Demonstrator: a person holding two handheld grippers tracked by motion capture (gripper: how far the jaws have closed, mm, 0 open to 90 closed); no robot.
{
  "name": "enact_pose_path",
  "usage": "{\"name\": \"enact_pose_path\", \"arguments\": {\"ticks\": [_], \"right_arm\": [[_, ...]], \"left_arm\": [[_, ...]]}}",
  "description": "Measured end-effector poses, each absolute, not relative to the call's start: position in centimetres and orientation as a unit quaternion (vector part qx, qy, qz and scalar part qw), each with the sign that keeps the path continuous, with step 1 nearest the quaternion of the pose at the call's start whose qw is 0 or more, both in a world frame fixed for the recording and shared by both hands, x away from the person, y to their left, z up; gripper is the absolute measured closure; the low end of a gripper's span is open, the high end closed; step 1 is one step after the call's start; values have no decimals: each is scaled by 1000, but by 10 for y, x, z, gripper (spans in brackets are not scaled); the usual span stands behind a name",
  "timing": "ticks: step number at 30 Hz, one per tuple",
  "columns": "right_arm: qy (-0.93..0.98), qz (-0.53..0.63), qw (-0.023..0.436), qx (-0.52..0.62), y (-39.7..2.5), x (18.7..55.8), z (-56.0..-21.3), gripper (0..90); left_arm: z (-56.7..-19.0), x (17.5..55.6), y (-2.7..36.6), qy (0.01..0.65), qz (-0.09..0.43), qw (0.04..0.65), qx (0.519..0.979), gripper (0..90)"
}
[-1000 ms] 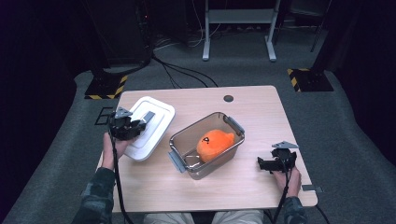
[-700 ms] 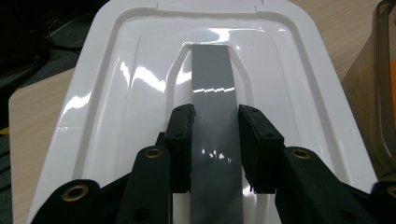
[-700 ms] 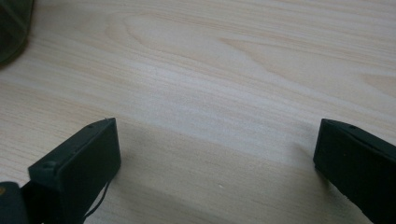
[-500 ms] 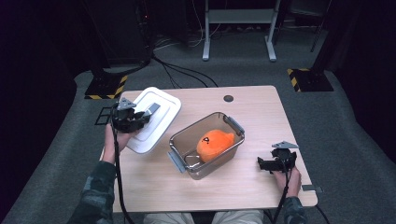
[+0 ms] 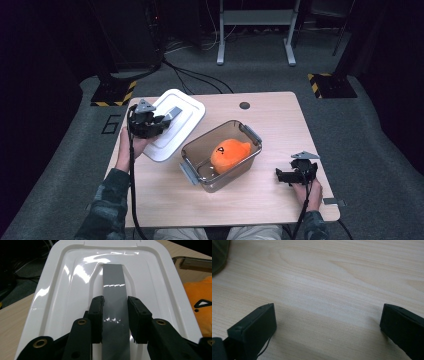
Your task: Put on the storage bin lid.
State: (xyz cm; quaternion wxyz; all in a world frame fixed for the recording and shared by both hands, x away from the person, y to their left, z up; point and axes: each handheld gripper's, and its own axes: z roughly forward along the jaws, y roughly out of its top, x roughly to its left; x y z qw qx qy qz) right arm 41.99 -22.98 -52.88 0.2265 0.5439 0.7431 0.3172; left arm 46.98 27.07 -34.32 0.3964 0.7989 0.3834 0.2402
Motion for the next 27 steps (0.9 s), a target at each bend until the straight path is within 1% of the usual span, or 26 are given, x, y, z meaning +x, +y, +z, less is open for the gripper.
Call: {"name": "enact_pose_path", "arguments": {"ticks": [9,27], "right_arm": [[743,317,226,544,-230,420,-529,0],[743,317,227,544,-230,420,-529,0]], "left_arm": [[-336,466,244,353,234,396,815,663],[-337,461,195,311,204,407,834,663]]}}
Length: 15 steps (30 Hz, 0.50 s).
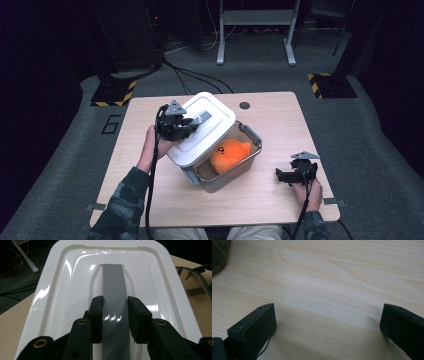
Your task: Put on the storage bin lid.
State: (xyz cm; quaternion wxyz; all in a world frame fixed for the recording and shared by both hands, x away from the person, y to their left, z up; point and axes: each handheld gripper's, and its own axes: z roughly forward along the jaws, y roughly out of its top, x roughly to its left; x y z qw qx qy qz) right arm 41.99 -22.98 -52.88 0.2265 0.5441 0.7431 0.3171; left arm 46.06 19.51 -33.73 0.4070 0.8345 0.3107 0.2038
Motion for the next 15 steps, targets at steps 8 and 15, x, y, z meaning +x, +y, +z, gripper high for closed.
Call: {"name": "enact_pose_path", "arguments": {"ticks": [8,15], "right_arm": [[743,317,227,544,-230,420,-529,0],[743,317,227,544,-230,420,-529,0]], "left_arm": [[-342,460,181,301,184,408,842,663],[-348,459,166,288,173,403,851,663]]}}
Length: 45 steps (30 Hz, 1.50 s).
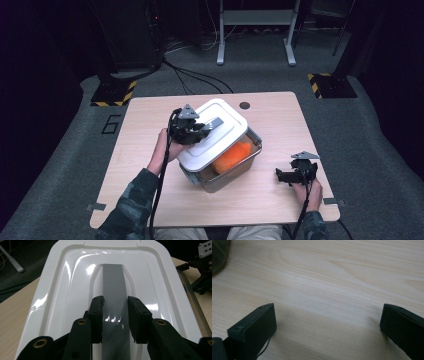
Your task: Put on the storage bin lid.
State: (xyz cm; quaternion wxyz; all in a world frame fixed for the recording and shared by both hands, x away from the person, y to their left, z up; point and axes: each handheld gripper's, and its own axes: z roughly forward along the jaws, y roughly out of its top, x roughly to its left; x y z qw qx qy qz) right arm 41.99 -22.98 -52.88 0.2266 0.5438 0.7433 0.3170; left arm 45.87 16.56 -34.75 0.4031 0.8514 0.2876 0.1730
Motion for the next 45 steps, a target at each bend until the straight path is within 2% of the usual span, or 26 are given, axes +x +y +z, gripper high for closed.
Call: {"name": "enact_pose_path", "arguments": {"ticks": [22,45], "right_arm": [[743,317,228,544,-230,420,-529,0],[743,317,228,544,-230,420,-529,0]], "left_arm": [[-365,452,129,272,137,394,867,663],[-385,453,120,269,111,365,885,662]]}}
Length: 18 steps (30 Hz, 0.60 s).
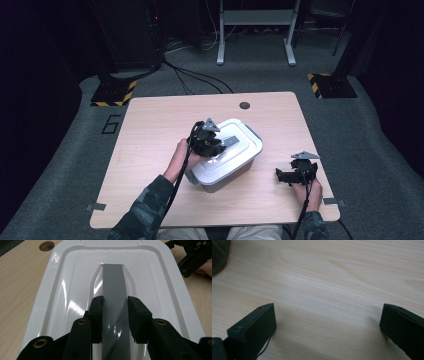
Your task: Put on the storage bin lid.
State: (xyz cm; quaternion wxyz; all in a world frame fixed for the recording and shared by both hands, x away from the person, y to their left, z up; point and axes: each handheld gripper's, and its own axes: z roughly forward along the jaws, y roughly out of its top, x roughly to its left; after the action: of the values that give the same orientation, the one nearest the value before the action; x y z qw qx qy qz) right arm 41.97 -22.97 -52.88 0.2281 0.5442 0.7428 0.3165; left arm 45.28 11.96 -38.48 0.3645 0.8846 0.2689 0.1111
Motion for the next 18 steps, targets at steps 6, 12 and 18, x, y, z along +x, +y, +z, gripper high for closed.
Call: {"name": "enact_pose_path", "arguments": {"ticks": [6,12,18], "right_arm": [[743,317,228,544,-230,420,-529,1],[743,317,228,544,-230,420,-529,1],[743,317,228,544,-230,420,-529,1]], "left_arm": [[-387,453,122,270,110,370,882,662],[-387,453,122,268,113,373,881,659],[-383,448,123,273,125,378,876,337]]}}
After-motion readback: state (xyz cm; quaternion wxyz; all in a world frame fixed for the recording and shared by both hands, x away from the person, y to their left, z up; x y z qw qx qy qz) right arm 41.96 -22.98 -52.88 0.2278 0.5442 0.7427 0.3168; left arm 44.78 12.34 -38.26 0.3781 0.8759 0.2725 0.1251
